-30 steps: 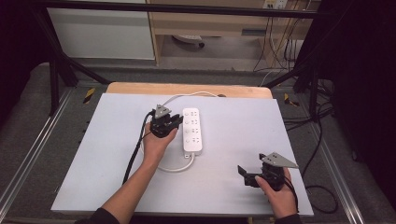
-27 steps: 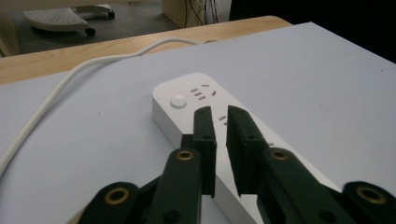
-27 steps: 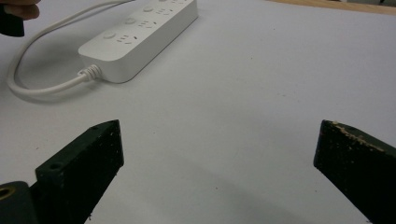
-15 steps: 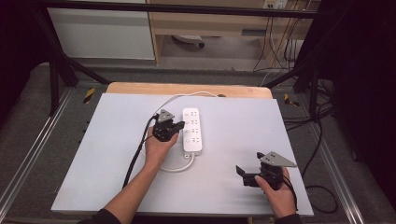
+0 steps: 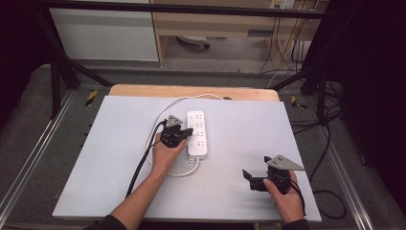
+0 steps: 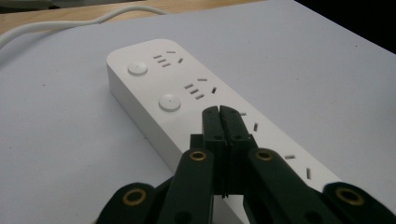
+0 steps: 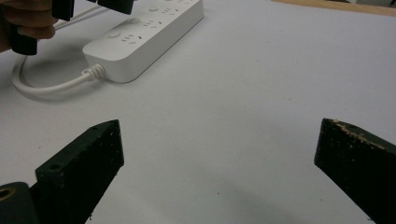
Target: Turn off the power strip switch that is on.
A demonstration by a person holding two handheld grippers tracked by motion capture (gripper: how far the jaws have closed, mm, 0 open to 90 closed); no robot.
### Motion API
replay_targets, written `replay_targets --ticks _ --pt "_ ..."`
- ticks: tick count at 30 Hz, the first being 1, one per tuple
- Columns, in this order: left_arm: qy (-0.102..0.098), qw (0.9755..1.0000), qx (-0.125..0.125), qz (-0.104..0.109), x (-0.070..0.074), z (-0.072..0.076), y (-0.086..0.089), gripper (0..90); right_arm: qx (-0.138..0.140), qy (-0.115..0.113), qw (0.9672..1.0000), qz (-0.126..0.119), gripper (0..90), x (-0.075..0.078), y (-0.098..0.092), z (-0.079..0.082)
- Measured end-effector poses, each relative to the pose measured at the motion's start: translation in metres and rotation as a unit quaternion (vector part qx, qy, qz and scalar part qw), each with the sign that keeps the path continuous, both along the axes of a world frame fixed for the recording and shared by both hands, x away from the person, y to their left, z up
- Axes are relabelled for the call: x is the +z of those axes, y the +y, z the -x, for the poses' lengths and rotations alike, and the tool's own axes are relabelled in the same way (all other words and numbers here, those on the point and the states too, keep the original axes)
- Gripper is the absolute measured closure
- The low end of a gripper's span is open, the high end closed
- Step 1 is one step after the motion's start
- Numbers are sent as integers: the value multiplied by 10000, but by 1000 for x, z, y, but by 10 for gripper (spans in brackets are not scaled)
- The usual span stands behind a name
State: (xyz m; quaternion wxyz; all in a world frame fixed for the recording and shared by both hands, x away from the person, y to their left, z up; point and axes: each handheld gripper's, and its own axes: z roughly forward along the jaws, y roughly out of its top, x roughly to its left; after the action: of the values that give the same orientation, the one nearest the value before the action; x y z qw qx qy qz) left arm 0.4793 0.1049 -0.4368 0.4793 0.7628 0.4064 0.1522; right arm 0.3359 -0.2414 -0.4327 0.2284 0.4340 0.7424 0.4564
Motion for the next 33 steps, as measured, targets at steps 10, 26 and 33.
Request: replay_targets --ticks 10,26,33 --pt "-16 10000 -27 -70 -2 1 -3 900 -43 17 10000 24 20 -1 -1 0" --pt "-49 9999 -60 -68 -8 3 -3 900 -8 81 9999 112 20 -3 0 -1" --pt "-69 10000 -60 -7 -9 4 -3 900 -12 98 9999 114 19 -3 0 -1"
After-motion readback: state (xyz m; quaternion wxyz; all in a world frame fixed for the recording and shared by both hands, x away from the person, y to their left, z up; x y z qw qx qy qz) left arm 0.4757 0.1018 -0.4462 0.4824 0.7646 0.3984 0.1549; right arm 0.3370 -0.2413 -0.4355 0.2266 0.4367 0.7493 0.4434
